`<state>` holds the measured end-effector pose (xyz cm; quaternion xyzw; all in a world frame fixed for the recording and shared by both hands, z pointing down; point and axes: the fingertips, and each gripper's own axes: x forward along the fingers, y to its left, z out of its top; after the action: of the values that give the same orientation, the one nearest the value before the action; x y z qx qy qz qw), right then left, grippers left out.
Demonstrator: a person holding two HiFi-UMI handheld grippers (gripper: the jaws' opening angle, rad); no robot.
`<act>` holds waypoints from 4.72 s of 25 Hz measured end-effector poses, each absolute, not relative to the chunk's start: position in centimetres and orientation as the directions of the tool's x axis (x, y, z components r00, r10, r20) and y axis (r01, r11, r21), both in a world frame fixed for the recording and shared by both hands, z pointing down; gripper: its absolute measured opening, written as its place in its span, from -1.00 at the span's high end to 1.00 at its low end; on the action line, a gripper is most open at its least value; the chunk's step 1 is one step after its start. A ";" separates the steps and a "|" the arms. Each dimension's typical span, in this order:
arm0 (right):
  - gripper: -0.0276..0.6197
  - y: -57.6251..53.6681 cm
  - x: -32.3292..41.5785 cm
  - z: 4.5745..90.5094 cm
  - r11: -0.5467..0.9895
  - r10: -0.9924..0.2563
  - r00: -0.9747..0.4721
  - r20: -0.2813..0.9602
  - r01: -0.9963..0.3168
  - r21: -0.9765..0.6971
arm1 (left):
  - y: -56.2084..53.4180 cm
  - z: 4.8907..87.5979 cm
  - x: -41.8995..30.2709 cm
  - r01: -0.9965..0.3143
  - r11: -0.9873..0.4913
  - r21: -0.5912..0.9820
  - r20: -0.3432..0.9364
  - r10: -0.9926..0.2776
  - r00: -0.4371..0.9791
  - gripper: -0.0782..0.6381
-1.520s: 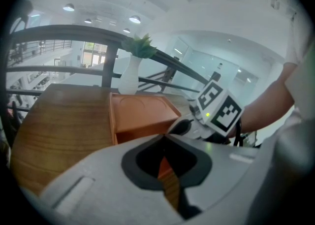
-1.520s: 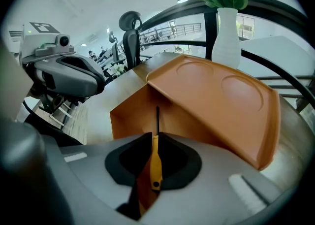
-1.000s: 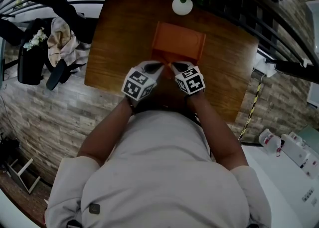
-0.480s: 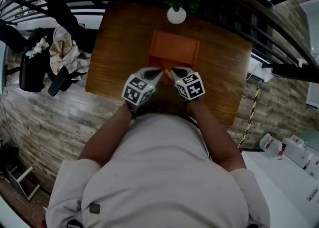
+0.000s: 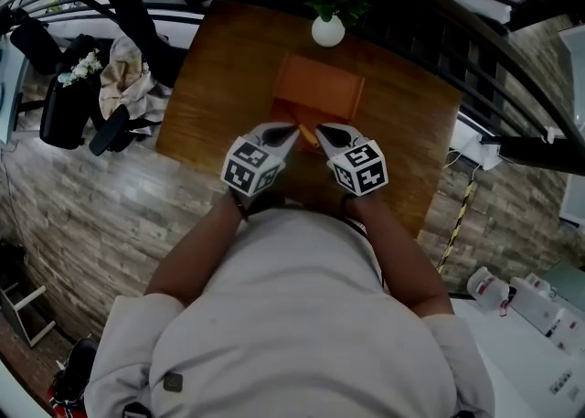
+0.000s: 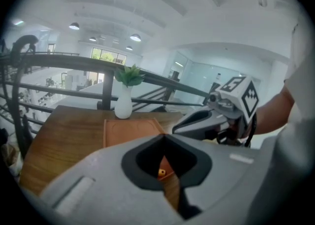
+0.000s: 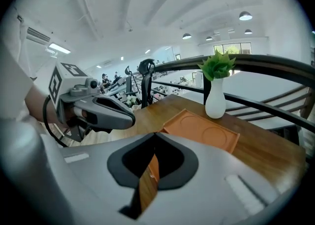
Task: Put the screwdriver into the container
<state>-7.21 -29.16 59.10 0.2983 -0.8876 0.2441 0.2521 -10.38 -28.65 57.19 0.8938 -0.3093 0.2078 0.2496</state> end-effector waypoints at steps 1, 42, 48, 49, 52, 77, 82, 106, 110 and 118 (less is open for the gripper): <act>0.89 -28.9 -7.1 58.6 0.711 -0.406 -0.705 0.582 -0.644 -0.284 | -28.4 56.9 -10.2 -0.664 -0.679 0.313 0.521 -0.461 0.718 0.77; 0.89 -16.4 -5.8 47.2 0.815 -0.416 -0.838 0.354 -0.516 -0.263 | -13.3 46.2 -12.4 -0.788 -0.570 0.231 0.385 -0.690 0.612 0.77; 0.89 -13.2 -8.0 46.2 0.804 -0.444 -0.826 0.348 -0.539 -0.252 | -10.2 45.1 -14.3 -0.766 -0.610 0.204 0.374 -0.675 0.637 0.77; 0.89 -12.7 -8.3 45.9 0.801 -0.451 -0.823 0.346 -0.544 -0.250 | -9.7 44.9 -14.7 -0.761 -0.615 0.204 0.370 -0.671 0.642 0.77; 0.89 -11.2 -9.3 45.5 0.790 -0.469 -0.815 0.340 -0.559 -0.252 | -8.3 44.6 -15.7 -0.749 -0.633 0.194 0.371 -0.660 0.653 0.77; 0.89 -1.3 -3.7 44.1 0.832 -0.415 -0.844 0.339 -0.503 -0.234 | 1.0 43.5 -10.7 -0.739 -0.639 0.216 0.322 -0.668 0.671 0.77; 0.89 1.0 0.1 44.0 0.841 -0.402 -0.856 0.325 -0.486 -0.237 | 3.0 43.7 -6.9 -0.750 -0.626 0.214 0.323 -0.679 0.659 0.77; 0.89 11.9 10.5 43.7 0.877 -0.340 -0.899 0.277 -0.409 -0.252 | 13.6 42.9 2.2 -0.793 -0.568 0.219 0.281 -0.742 0.609 0.77; 0.89 12.5 10.8 43.8 0.880 -0.332 -0.901 0.278 -0.402 -0.252 | 14.0 42.8 2.5 -0.797 -0.565 0.214 0.278 -0.746 0.605 0.77; 0.89 13.0 11.8 43.8 0.881 -0.326 -0.905 0.273 -0.395 -0.258 | 14.5 42.8 3.4 -0.800 -0.559 0.216 0.282 -0.749 0.600 0.77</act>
<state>11.81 13.03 43.84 0.1872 -0.9635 0.1558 0.1113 3.42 14.49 42.81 0.8795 -0.4404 0.0790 0.1621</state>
